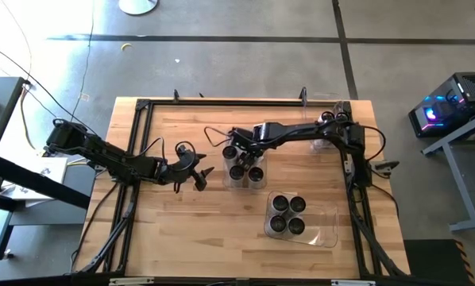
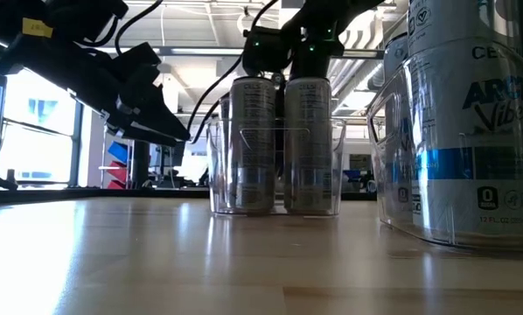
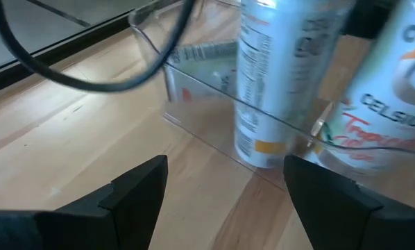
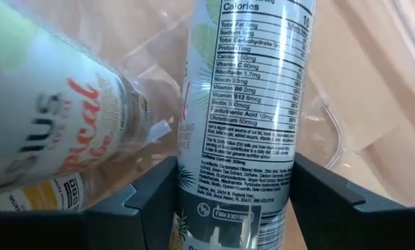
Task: Sort soda cans
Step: Adjust the white/yellow soda cans
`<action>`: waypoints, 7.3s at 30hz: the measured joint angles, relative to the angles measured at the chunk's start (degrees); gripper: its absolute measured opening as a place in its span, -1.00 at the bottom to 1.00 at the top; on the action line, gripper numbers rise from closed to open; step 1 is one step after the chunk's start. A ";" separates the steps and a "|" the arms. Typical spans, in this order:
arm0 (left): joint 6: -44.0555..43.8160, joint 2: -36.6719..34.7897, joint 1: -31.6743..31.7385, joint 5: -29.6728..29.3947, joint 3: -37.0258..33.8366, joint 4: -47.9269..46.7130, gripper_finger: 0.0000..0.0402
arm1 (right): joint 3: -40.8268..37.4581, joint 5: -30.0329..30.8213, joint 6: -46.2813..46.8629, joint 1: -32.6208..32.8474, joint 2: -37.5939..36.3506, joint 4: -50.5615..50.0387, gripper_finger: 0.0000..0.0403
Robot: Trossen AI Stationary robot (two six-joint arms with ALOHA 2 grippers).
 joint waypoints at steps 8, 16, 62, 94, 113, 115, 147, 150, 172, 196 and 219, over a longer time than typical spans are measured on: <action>-0.42 0.00 -0.20 0.66 0.00 0.00 0.41 | 0.22 1.39 0.66 -0.02 -4.41 -0.13 0.09; -0.46 0.00 -0.22 0.77 0.00 -0.09 0.41 | 0.24 5.52 0.53 0.07 -6.69 -3.93 0.09; 38.04 -3.62 8.35 18.50 3.87 42.08 0.48 | -52.54 2.11 -30.94 7.55 -40.22 86.87 0.08; 25.46 18.34 18.88 48.41 25.74 42.01 0.41 | -52.52 -1.07 -33.15 7.65 -39.83 88.88 0.09; 34.61 17.85 17.90 33.90 25.90 30.34 0.18 | -37.77 -2.25 -29.82 -0.08 -41.88 47.79 0.57; 34.99 17.74 17.88 32.71 25.92 30.36 0.18 | -33.47 -1.07 -31.17 -0.13 -41.88 41.73 0.58; 35.66 17.90 17.81 31.61 25.92 28.55 0.18 | -26.68 2.49 -35.89 2.76 -52.20 31.98 0.58; 35.70 17.90 17.73 31.47 25.90 28.56 0.18 | -26.71 1.81 -36.07 2.67 -51.88 31.91 0.58; 36.69 17.88 17.70 31.39 25.83 28.89 0.23 | -26.80 -4.70 -30.56 2.86 -46.50 35.68 0.58; 36.69 17.84 17.62 31.57 25.70 29.15 0.23 | -26.77 -8.75 -35.68 3.00 -38.16 50.43 0.16; 36.52 17.92 17.59 32.13 25.79 30.12 0.23 | -26.88 -9.77 -37.02 2.71 -37.34 50.51 0.46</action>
